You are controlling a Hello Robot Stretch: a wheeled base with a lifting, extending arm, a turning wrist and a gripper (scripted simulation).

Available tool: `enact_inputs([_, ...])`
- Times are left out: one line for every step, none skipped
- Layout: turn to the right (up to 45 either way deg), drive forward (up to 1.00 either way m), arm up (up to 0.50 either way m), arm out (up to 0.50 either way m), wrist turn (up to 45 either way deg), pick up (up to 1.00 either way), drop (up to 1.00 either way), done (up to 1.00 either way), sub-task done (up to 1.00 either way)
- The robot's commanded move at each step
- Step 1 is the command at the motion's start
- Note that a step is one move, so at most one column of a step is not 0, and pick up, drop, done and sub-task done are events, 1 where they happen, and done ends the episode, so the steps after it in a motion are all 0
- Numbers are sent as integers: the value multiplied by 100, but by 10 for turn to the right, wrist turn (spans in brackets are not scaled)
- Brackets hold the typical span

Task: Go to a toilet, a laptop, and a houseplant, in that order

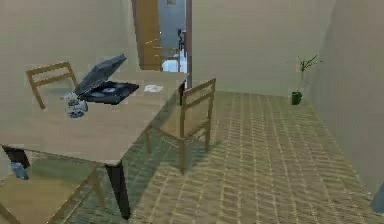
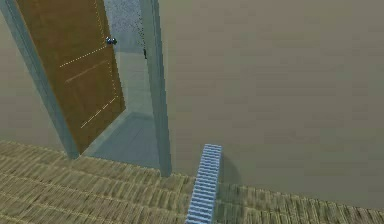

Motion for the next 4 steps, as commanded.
enact_inputs([120, 0, 0, 0, 0, 0, 0, 0, 0])
enact_inputs([0, 35, 0, 0, 0, 0, 0, 0, 0])
enact_inputs([120, 0, 0, 0, 0, 0, 0, 0, 0])
enact_inputs([0, 100, 0, 0, 0, 0, 0, 0, 0])
